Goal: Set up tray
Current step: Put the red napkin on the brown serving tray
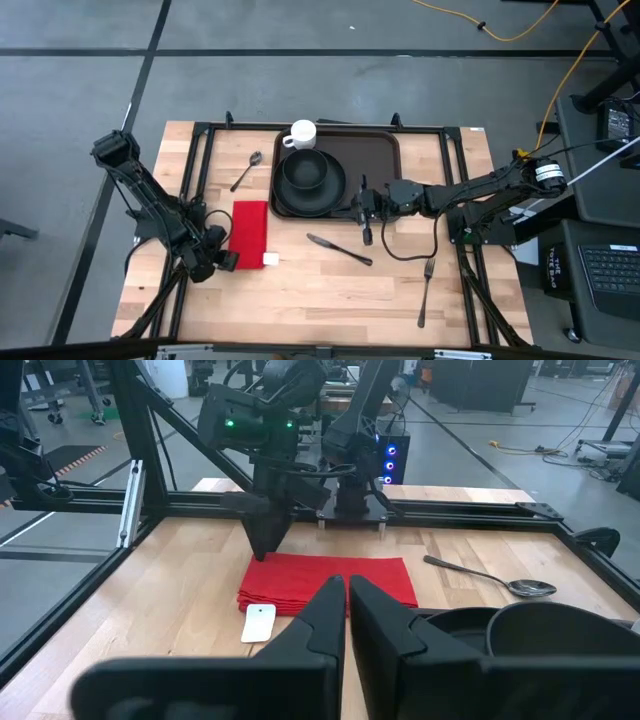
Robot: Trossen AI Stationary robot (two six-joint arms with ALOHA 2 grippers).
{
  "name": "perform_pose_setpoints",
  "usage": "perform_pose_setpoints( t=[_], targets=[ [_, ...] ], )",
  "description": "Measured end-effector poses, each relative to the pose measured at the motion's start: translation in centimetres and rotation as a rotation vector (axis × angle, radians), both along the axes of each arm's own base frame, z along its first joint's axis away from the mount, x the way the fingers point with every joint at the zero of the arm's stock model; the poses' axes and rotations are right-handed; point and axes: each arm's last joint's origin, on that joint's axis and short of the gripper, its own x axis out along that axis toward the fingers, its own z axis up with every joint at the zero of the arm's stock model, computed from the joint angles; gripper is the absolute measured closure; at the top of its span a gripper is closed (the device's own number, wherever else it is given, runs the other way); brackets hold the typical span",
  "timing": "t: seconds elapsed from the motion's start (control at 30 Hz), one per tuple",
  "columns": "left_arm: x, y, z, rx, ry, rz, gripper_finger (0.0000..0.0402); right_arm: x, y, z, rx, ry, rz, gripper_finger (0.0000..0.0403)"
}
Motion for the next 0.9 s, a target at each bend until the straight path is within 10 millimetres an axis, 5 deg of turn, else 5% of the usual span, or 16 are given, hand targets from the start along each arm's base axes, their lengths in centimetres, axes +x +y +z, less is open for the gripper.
perform_pose_setpoints(
  t=[0.9],
  targets=[
    [0.08, -0.07, 0.10, 0.025, -0.021, -0.071, 0.0274, 0.00, 0.00, 0.00, 0.000, 0.000, 0.000, 0.0380]
  ],
)
